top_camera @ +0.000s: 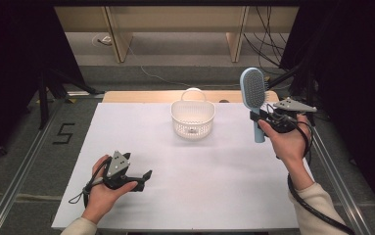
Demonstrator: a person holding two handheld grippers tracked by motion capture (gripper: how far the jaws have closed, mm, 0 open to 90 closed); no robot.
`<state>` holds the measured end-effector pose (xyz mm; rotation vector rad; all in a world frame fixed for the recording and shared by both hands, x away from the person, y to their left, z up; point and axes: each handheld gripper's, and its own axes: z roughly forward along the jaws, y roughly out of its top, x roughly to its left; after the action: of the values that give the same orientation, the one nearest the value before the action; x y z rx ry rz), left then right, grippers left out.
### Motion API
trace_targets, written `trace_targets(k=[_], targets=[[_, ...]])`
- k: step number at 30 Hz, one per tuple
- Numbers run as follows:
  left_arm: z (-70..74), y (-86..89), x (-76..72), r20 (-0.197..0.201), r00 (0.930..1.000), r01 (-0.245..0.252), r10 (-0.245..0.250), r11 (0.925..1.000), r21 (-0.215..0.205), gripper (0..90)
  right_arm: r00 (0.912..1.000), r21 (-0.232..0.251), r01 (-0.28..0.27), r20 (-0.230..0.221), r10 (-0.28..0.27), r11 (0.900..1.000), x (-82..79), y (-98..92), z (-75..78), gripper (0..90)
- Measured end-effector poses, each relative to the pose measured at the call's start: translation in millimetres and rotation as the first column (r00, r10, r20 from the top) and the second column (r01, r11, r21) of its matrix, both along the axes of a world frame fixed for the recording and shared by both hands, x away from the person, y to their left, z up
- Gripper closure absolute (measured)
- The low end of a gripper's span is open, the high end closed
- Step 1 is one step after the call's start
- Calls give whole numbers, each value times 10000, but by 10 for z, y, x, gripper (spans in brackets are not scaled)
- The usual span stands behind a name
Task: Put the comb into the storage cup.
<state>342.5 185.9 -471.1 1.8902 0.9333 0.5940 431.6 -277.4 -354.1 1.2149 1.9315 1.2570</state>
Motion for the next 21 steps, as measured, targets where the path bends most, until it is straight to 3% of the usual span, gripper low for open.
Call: trace_targets(k=[21], targets=[[0,0,0,-6,10000,5,-5,10000,-21,25,9998,86,-20,192,18,10000,38,58,15,708]])
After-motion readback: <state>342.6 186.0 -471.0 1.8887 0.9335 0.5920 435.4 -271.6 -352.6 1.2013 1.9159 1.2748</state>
